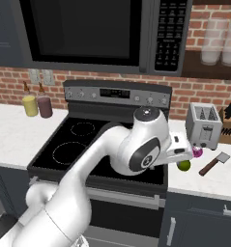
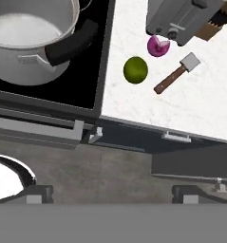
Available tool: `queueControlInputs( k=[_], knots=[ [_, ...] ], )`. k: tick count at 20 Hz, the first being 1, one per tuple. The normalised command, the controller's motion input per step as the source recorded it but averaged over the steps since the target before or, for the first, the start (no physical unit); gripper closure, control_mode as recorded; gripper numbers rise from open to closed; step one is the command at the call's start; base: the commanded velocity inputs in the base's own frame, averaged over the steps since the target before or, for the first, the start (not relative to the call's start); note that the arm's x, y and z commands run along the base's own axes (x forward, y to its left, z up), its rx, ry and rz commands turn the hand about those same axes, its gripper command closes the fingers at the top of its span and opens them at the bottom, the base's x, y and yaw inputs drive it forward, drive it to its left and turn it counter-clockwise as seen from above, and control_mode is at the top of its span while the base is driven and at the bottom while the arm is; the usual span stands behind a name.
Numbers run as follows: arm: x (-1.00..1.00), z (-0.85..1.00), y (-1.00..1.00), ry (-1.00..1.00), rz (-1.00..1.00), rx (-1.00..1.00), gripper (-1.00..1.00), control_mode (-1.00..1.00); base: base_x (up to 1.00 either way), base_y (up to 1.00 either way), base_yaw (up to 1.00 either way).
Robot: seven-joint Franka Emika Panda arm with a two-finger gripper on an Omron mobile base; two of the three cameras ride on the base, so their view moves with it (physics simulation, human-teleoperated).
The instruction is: Put the onion and lime in the pot. Retrieve the spatula and lightly stir the vegetables in the pot.
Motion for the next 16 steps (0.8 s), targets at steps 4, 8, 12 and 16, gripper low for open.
queueControlInputs(
  k=[4, 8, 12, 16],
  knots=[
    [0.24, 0.00, -1.00, 0.03, 0.14, 0.21, -1.00, -1.00, 0.00, 0.00, 0.00],
    [0.42, -0.14, -0.59, 0.12, 0.14, 0.12, -1.00, -1.00, 0.00, 0.00, 0.00],
    [0.47, -0.19, -0.03, 0.05, 0.07, 0.00, -1.00, -1.00, 0.00, 0.00, 0.00],
    [0.49, -0.18, 0.11, 0.01, 0.00, -0.01, -1.00, -1.00, 0.00, 0.00, 0.00]
  ],
)
